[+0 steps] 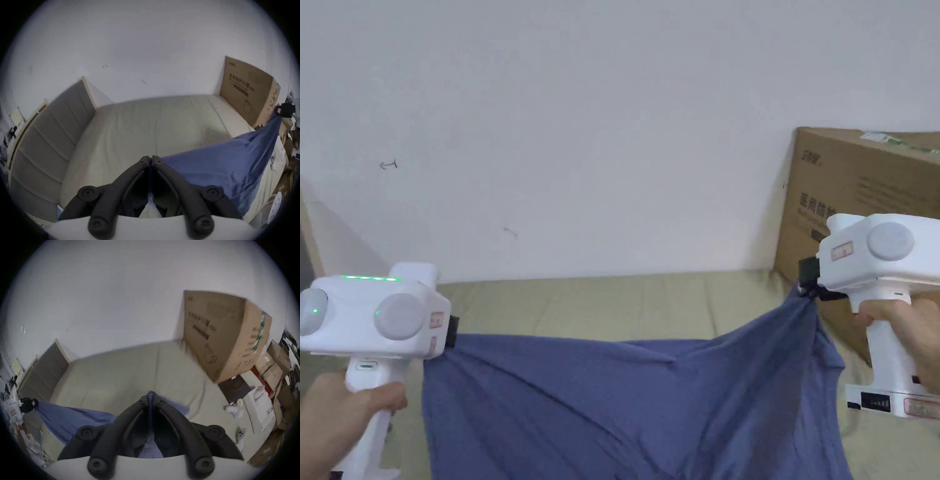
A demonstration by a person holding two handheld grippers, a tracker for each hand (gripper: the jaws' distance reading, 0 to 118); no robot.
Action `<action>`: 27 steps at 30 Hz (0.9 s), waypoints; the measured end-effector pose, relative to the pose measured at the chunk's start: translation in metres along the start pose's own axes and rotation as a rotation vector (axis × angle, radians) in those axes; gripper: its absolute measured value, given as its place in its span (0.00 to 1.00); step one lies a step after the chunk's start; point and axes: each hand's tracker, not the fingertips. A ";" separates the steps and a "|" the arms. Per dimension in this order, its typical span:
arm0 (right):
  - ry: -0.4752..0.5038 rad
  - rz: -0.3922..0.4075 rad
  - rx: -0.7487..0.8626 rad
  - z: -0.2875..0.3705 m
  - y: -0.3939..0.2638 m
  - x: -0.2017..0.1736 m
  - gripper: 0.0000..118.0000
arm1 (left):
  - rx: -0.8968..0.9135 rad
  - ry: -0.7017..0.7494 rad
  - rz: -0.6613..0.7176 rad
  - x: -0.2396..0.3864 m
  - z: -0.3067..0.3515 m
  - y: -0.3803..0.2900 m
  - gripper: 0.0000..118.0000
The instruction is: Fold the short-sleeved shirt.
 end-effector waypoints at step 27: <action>0.008 -0.137 0.355 0.100 0.231 -0.060 0.04 | 0.357 0.203 0.107 -0.070 0.103 0.254 0.02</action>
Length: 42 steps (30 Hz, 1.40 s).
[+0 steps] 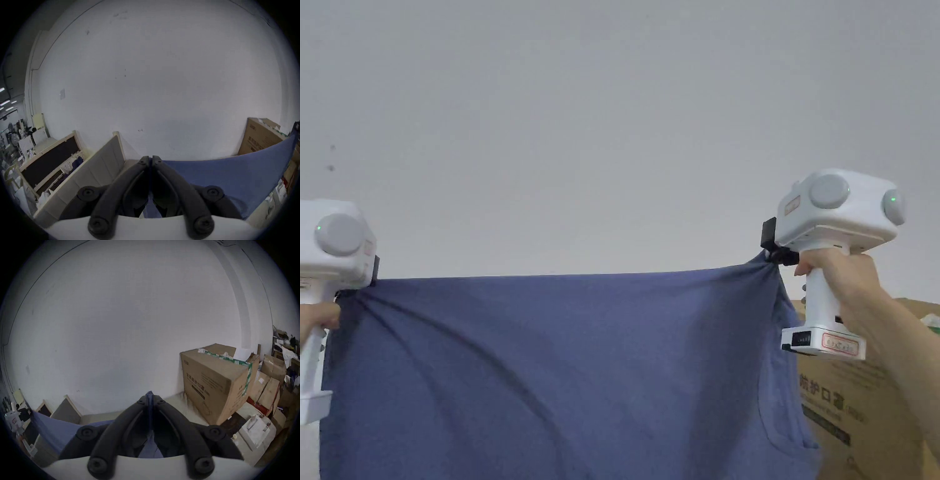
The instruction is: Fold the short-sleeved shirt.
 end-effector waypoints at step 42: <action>-0.172 0.083 -0.738 -0.211 -0.447 0.118 0.04 | -0.705 -0.029 -0.175 0.057 -0.187 -0.476 0.01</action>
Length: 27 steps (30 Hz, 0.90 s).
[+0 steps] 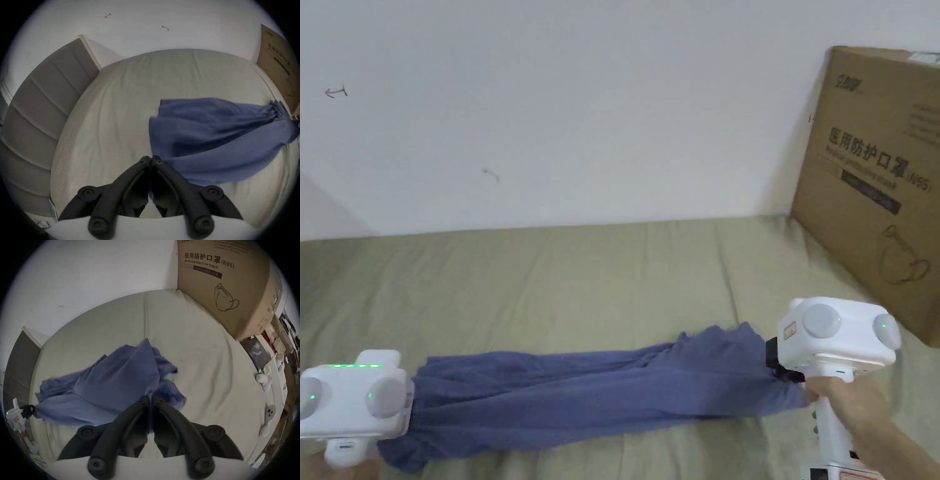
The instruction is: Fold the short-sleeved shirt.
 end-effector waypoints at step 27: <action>0.039 0.008 -0.050 0.207 -0.389 0.103 0.04 | 0.021 -0.033 0.015 -0.056 0.223 -0.362 0.02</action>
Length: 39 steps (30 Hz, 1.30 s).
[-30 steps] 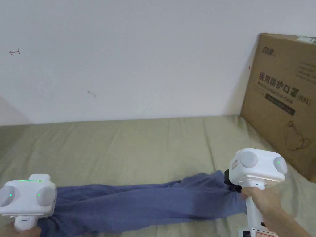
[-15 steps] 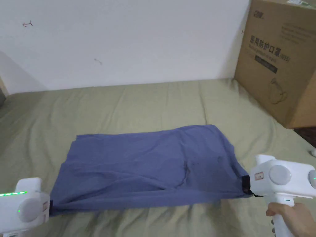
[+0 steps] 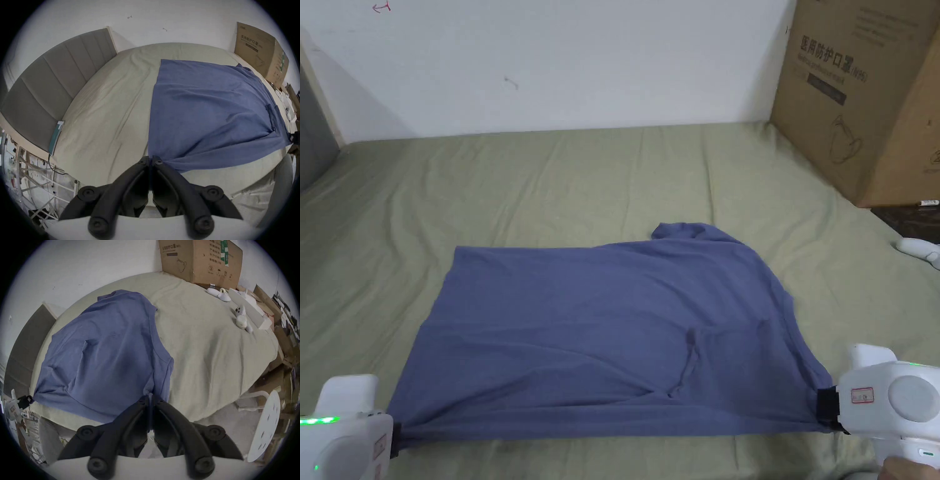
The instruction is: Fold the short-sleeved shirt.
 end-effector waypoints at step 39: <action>0.029 0.072 0.034 0.008 -0.019 -0.027 0.00 | -0.098 -0.216 0.113 -0.017 -0.020 -0.019 0.60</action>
